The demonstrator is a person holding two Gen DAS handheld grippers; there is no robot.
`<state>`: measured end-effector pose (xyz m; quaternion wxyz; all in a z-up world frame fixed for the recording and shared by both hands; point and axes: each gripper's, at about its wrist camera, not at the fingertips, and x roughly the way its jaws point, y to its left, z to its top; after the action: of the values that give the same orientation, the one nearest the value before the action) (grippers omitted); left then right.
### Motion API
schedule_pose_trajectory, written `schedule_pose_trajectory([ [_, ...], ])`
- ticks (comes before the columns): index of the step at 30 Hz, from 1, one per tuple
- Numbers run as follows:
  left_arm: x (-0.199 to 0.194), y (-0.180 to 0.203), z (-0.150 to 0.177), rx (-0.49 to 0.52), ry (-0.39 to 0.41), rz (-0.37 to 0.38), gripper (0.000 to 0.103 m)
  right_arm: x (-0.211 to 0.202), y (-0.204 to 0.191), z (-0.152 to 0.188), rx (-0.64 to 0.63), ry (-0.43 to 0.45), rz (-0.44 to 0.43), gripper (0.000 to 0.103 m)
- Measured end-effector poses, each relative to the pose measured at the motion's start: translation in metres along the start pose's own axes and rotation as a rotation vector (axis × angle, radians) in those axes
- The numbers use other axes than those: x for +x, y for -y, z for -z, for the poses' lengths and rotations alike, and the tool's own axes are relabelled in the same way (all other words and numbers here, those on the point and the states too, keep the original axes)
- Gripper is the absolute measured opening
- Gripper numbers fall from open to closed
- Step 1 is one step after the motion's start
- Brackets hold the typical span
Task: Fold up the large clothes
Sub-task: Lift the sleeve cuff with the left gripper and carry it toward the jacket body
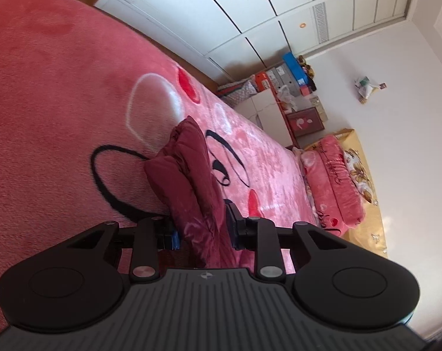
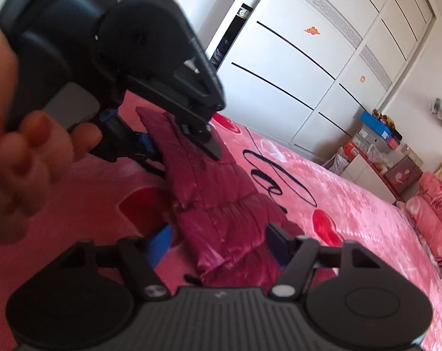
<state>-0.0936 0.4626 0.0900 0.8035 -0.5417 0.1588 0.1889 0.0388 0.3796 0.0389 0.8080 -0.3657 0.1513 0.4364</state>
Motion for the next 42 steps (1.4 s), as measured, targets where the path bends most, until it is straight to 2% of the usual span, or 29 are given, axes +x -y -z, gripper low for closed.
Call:
schedule_pose_trajectory([
  [4, -0.001, 0.006, -0.001, 0.018, -0.001, 0.036, 0.031, 0.009, 0.003, -0.003, -0.011, 0.011, 0.042, 0.058],
  [5, -0.001, 0.008, 0.000, 0.022, -0.005, 0.047, 0.032, 0.010, 0.003, -0.003, -0.012, 0.016, 0.047, 0.054],
  [7, 0.000, 0.009, 0.001, 0.026, -0.016, 0.069, 0.032, 0.011, 0.005, -0.004, -0.007, 0.015, 0.054, 0.036],
  [8, 0.001, 0.010, 0.001, 0.025, -0.020, 0.079, 0.032, 0.010, 0.005, -0.004, -0.003, 0.018, 0.062, 0.020],
  [9, 0.001, 0.011, 0.001, 0.026, -0.021, 0.092, 0.032, 0.007, 0.006, -0.003, 0.003, 0.023, 0.074, 0.012],
  [12, 0.000, 0.014, 0.001, 0.025, -0.019, 0.127, 0.033, -0.002, 0.015, -0.003, 0.052, 0.040, 0.107, 0.006],
  [15, -0.004, 0.021, 0.002, 0.044, -0.007, 0.167, 0.039, -0.013, 0.028, -0.004, 0.107, 0.051, 0.165, 0.004],
  [18, -0.010, 0.032, 0.001, 0.089, 0.015, 0.191, 0.056, -0.025, 0.052, -0.002, 0.173, 0.046, 0.250, 0.003],
  [19, -0.013, 0.036, 0.002, 0.110, 0.026, 0.195, 0.059, -0.030, 0.063, 0.000, 0.208, 0.042, 0.281, 0.003],
  [23, -0.019, 0.049, 0.007, 0.163, 0.036, 0.237, 0.064, -0.065, 0.117, 0.012, 0.383, 0.038, 0.398, 0.002],
  [26, -0.015, 0.057, 0.017, 0.203, 0.009, 0.230, 0.065, -0.104, 0.154, 0.027, 0.497, 0.054, 0.486, 0.002],
  [30, -0.008, 0.072, 0.038, 0.280, -0.041, 0.213, 0.067, -0.170, 0.198, 0.060, 0.674, 0.083, 0.584, 0.002],
  [34, 0.001, 0.091, 0.065, 0.351, -0.102, 0.213, 0.070, -0.232, 0.227, 0.111, 0.922, 0.113, 0.662, 0.002],
  [39, 0.010, 0.114, 0.106, 0.445, -0.185, 0.225, 0.071, -0.297, 0.229, 0.181, 1.224, 0.149, 0.757, 0.002],
  [42, 0.012, 0.125, 0.132, 0.499, -0.232, 0.239, 0.072, -0.324, 0.220, 0.211, 1.284, 0.141, 0.844, 0.002],
])
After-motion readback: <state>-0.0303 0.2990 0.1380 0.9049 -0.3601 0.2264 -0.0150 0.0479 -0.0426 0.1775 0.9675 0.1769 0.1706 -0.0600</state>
